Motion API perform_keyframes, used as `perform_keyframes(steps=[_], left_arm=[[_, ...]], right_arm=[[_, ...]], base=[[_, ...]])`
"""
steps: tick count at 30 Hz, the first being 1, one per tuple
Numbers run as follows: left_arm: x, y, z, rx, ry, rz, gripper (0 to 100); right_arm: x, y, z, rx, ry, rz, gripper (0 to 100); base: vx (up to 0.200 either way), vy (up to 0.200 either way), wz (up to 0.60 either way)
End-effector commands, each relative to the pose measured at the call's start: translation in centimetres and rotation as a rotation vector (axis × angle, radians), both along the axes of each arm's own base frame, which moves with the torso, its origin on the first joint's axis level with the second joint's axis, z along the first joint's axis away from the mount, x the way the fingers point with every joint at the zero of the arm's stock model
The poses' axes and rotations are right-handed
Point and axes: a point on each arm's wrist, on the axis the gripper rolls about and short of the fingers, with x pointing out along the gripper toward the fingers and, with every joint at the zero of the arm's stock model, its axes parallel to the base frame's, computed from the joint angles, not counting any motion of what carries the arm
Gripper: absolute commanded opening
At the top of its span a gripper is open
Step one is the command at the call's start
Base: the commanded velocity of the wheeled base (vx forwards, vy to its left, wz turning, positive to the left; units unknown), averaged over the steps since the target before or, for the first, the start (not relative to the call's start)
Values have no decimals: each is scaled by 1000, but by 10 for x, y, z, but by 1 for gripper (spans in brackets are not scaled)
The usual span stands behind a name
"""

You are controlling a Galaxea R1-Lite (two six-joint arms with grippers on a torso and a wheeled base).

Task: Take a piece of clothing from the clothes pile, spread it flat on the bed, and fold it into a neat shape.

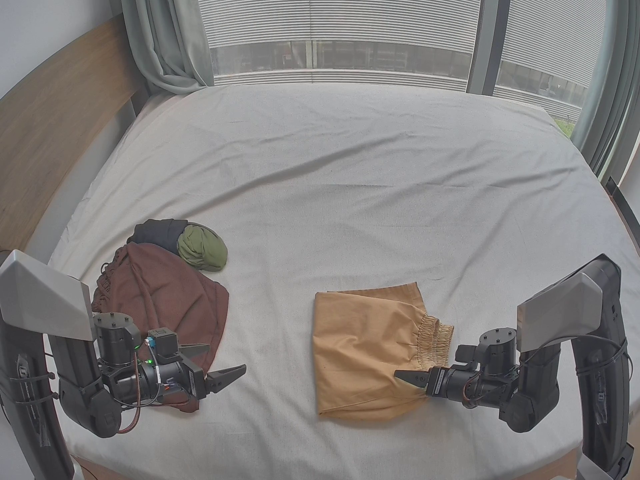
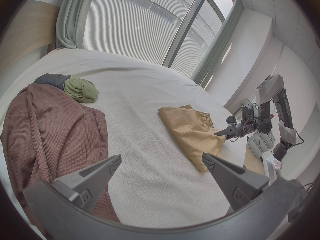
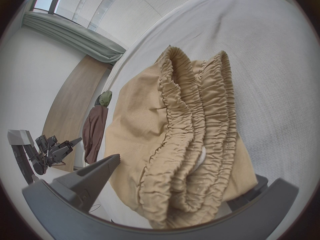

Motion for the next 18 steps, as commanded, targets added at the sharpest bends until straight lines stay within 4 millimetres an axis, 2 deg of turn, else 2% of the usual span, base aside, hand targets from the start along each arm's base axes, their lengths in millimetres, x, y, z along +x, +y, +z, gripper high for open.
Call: perform_keyframes(steps=[1,2,18], left_arm=[[0,0,0,0,1,0,100],[0,0,0,0,1,0,100],[-1,0,1,0,-3,-1,100]], right_arm=[[0,0,-2,-3,4,1,100],[0,0,-3,-2,6,0,0],[-3,7,0,13,10,18,0]], base=[[0,0,0],[0,0,0],[0,0,0]])
